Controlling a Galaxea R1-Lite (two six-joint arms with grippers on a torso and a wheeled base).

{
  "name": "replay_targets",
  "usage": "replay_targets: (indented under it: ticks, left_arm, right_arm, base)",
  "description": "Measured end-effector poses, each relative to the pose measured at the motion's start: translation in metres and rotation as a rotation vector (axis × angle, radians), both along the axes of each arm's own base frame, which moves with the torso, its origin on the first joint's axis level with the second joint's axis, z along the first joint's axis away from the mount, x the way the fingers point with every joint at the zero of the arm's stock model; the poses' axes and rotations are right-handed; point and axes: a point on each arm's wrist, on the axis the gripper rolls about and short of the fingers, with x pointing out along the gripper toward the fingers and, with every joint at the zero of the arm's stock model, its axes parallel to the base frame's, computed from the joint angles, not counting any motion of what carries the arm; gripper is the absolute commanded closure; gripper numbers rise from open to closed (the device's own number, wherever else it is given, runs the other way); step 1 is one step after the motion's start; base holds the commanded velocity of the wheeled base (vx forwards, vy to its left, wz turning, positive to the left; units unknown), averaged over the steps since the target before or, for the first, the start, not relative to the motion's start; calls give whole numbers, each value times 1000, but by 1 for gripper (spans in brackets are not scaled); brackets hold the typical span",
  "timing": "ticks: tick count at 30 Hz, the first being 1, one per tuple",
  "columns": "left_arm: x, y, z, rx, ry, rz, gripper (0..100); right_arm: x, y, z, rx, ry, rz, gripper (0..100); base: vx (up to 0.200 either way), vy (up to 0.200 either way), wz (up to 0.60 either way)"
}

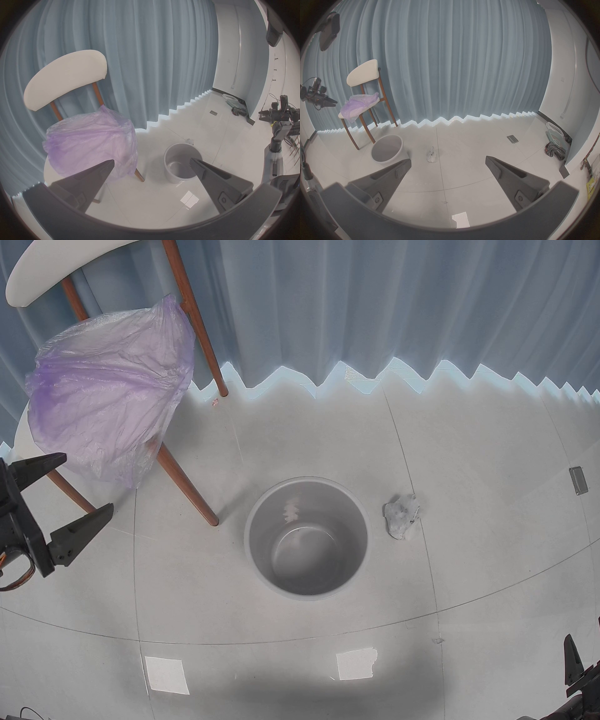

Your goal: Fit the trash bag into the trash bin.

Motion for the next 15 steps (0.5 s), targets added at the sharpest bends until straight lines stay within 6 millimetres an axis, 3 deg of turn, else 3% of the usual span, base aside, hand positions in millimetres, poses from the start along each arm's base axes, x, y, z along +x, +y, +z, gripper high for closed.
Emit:
replay_targets:
  ticks: [15]
  left_arm:
    - [54,-22,15,139,-14,-50,0]
  right_arm:
    - [0,0,0,0,0,0,0]
  base:
    - [0,0,0]
